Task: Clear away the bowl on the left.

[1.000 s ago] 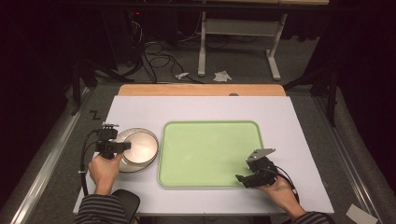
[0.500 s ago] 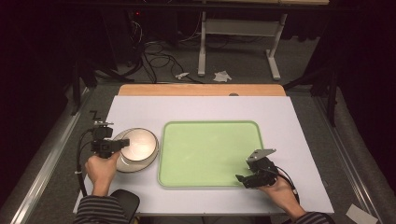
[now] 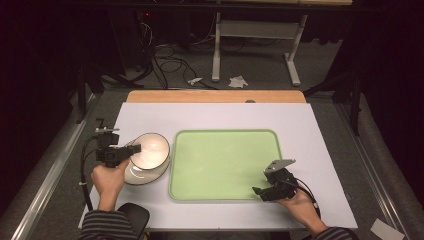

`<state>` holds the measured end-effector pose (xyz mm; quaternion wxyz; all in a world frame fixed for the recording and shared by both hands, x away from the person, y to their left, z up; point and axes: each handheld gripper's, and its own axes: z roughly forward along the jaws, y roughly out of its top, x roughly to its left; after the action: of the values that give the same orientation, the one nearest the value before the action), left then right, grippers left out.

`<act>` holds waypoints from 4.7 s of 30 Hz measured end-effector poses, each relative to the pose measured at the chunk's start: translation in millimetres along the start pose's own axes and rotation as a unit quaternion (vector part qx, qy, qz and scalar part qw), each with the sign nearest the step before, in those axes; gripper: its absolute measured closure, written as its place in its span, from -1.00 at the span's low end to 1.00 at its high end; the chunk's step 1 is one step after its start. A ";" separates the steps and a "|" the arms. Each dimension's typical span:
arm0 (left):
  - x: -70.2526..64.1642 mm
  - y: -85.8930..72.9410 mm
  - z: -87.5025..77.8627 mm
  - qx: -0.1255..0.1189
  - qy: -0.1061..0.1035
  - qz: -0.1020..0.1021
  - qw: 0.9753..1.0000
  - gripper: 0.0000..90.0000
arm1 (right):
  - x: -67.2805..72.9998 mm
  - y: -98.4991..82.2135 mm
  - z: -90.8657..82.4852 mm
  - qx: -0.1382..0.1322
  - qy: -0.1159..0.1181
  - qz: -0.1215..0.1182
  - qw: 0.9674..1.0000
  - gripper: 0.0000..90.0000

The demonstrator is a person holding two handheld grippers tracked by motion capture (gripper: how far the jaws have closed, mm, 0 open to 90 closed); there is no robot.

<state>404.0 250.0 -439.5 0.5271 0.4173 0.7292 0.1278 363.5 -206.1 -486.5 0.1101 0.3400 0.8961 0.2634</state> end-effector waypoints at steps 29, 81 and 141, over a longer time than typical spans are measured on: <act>-47.2 -15.6 12.0 0.043 -0.069 0.017 0.997 0.80 | -3.0 -1.5 -1.6 0.003 -0.012 -0.001 1.000 -0.31; -155.2 -79.2 88.5 0.157 -0.114 0.106 0.975 0.80 | -6.1 -3.5 -8.5 -0.027 -0.009 0.008 1.000 -0.31; -143.9 -109.1 117.3 0.160 -0.091 0.149 0.972 0.04 | -1.2 -4.4 -3.8 -0.009 0.004 -0.012 1.000 -0.32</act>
<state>468.8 45.8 -461.0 0.4926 0.6100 0.6188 0.0477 360.6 -211.2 -485.7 0.1121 0.3275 0.8980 0.2715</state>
